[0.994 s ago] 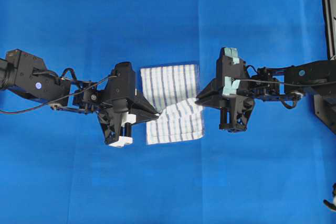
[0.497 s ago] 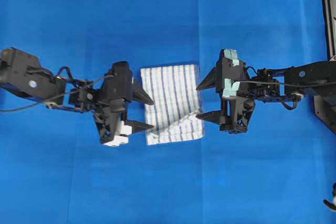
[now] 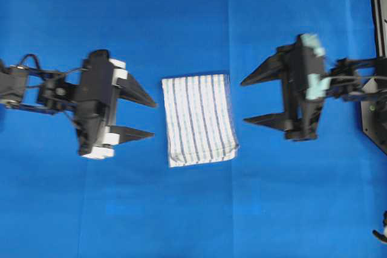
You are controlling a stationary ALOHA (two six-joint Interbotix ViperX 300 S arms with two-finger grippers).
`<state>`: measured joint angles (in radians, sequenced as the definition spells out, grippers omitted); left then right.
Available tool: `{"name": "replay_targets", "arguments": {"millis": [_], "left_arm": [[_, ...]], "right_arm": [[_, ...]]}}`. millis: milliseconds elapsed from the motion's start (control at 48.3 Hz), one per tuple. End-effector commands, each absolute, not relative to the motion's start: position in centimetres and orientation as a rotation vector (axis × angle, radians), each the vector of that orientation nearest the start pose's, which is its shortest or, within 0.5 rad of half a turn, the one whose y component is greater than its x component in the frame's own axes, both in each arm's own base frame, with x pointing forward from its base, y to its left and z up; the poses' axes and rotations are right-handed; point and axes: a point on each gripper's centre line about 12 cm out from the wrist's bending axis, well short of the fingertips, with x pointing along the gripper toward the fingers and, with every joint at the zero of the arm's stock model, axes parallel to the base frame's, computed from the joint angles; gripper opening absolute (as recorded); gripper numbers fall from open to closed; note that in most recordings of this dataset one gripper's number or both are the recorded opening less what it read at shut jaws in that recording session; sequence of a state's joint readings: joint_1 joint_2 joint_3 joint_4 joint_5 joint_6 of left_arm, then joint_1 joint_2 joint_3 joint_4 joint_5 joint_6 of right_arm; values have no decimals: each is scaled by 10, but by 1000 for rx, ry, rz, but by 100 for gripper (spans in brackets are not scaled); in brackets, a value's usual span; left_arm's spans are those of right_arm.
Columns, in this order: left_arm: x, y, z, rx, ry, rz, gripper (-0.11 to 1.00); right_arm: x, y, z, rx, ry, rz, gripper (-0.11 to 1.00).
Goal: Fold the blue towel.
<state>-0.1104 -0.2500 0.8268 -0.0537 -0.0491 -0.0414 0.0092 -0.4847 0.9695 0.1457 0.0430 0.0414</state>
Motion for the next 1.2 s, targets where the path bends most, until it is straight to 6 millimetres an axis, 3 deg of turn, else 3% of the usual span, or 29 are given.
{"name": "replay_targets", "arguments": {"millis": [0,207,352,621,849,1181], "left_arm": [[327,-35,225,-65,481,-82,64],[293,-30,230,-71,421,-78,64],[268,-27,235,-70,352,-81,64],[220,-22,230,-71,281,-83,64],[190,-19,218,-72,239,-85,64],[164,-16,195,-71,212,-85,64]], "right_arm": [[269,-1,237,166,479,-37,88],[233,-4,257,140,426,-36,88],[210,-4,261,127,408,-34,88],[176,-4,238,126,368,-37,88],[168,-4,224,140,314,-42,88],[171,-7,198,176,262,-67,88]]}}
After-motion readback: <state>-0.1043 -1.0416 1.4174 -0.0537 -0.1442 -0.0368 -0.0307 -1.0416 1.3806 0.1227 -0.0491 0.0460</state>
